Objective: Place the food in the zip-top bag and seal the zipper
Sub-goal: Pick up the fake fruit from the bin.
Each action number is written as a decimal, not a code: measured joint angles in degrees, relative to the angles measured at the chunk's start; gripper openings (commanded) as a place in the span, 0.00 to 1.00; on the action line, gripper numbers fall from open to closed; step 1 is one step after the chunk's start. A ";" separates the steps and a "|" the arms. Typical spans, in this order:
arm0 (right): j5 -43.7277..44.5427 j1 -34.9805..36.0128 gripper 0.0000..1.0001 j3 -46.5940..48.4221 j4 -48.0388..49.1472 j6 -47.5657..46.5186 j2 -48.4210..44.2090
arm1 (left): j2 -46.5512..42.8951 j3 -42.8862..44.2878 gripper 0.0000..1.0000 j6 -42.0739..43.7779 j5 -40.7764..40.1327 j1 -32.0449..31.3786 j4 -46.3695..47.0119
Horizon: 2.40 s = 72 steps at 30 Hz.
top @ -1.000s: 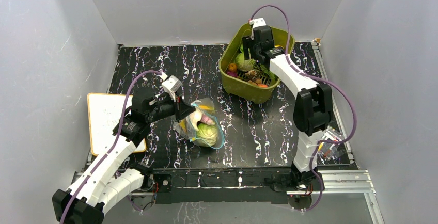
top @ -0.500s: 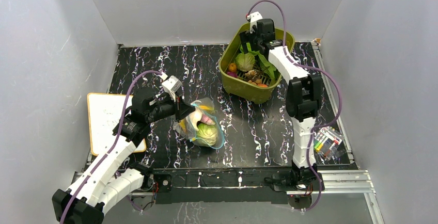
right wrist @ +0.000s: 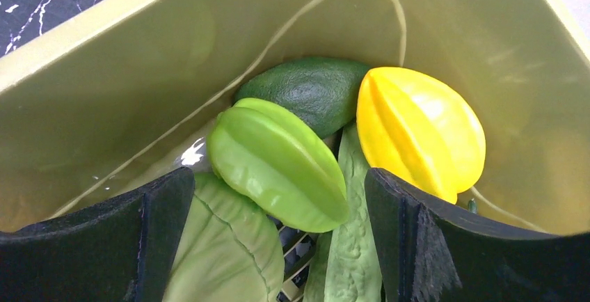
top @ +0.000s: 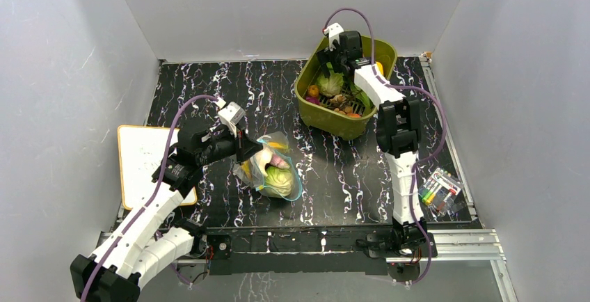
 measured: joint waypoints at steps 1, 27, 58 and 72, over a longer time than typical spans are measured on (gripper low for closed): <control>0.11 0.00 0.92 0.17 0.26 -0.28 0.26 | 0.00 0.00 0.00 0.00 0.00 0.00 0.00; 6.05 0.96 0.47 4.70 3.96 -3.74 5.18 | 0.28 0.00 0.00 0.17 -0.24 0.00 -0.02; 9.31 0.31 0.35 -17.55 5.88 0.72 -15.17 | -0.48 -0.39 0.00 0.15 -2.36 0.00 -0.52; 7.08 0.31 0.33 -36.09 6.88 8.63 -36.09 | -0.70 -1.01 0.00 -0.76 -3.34 0.00 -0.61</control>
